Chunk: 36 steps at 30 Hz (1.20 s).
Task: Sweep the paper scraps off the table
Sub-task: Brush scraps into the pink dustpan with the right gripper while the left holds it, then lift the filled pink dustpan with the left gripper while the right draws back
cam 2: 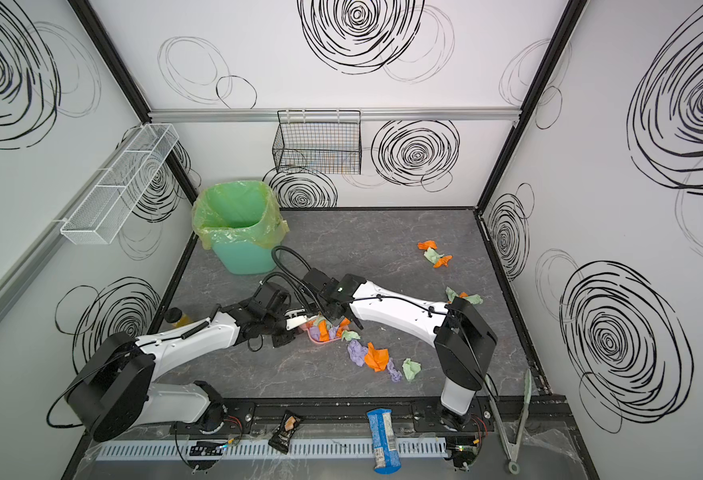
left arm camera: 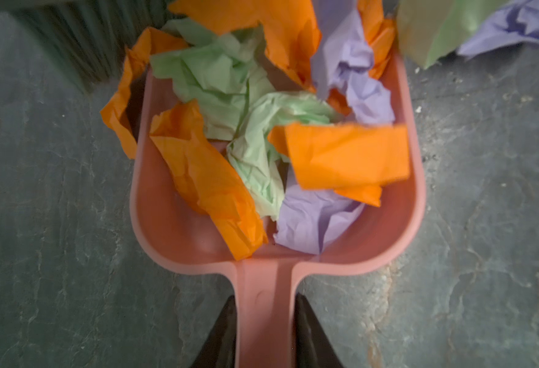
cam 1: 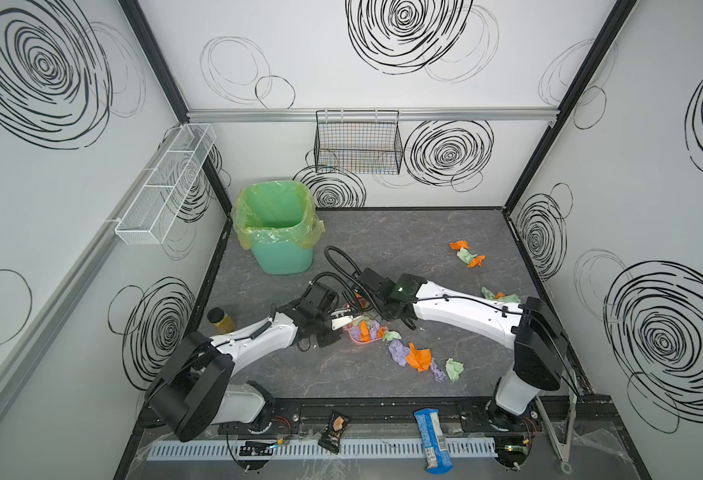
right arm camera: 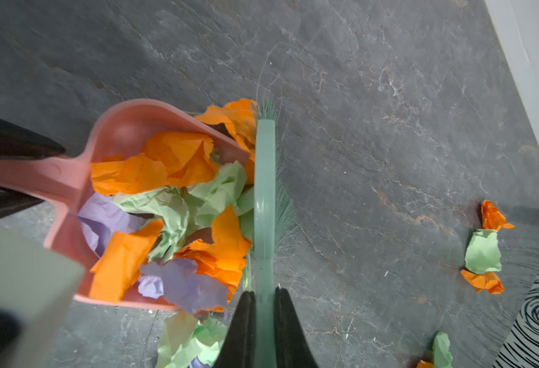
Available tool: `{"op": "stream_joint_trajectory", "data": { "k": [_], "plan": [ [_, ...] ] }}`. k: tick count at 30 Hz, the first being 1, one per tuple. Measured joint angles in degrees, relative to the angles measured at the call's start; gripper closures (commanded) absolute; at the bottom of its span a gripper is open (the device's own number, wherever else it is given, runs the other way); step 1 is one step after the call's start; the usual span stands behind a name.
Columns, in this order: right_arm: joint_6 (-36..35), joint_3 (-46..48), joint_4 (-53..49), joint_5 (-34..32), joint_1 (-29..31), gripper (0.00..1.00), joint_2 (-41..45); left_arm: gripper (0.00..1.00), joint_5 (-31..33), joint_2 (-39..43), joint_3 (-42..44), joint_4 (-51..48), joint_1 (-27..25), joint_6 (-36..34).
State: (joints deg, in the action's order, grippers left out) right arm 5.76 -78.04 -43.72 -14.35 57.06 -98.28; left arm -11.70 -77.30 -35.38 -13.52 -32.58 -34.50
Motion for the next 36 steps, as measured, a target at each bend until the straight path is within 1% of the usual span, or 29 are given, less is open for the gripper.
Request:
{"op": "stream_joint_trajectory", "data": {
  "k": [8,14,20,23,28,31,36],
  "plan": [
    [2.4,-1.8,-2.4,0.8,0.0,1.0,0.2,1.0,-1.7,0.0,0.0,0.4,0.9,0.0],
    [4.1,-3.8,-5.7,-0.3,0.0,1.0,2.0,1.0,-6.6,0.0,0.1,2.4,4.4,-0.3],
    [5.5,-4.8,-7.5,-1.0,0.1,1.0,6.2,1.0,-10.8,0.1,0.1,5.4,7.2,-1.1],
    [6.4,-4.8,-8.3,-2.8,0.1,1.0,7.5,1.0,-13.3,0.9,0.2,6.2,7.4,-1.4],
    [8.5,-4.6,-9.1,-6.5,-1.7,1.0,9.4,1.0,-17.8,4.2,0.5,7.0,7.8,-2.2],
    [9.4,-4.0,-8.9,-8.4,-3.5,1.0,12.5,1.0,-20.3,5.8,0.6,6.9,8.3,-2.8],
    [9.9,-0.9,-6.8,-11.9,-6.1,1.0,20.2,1.0,-22.7,8.5,0.6,6.8,8.5,-3.5]
  ]
}}
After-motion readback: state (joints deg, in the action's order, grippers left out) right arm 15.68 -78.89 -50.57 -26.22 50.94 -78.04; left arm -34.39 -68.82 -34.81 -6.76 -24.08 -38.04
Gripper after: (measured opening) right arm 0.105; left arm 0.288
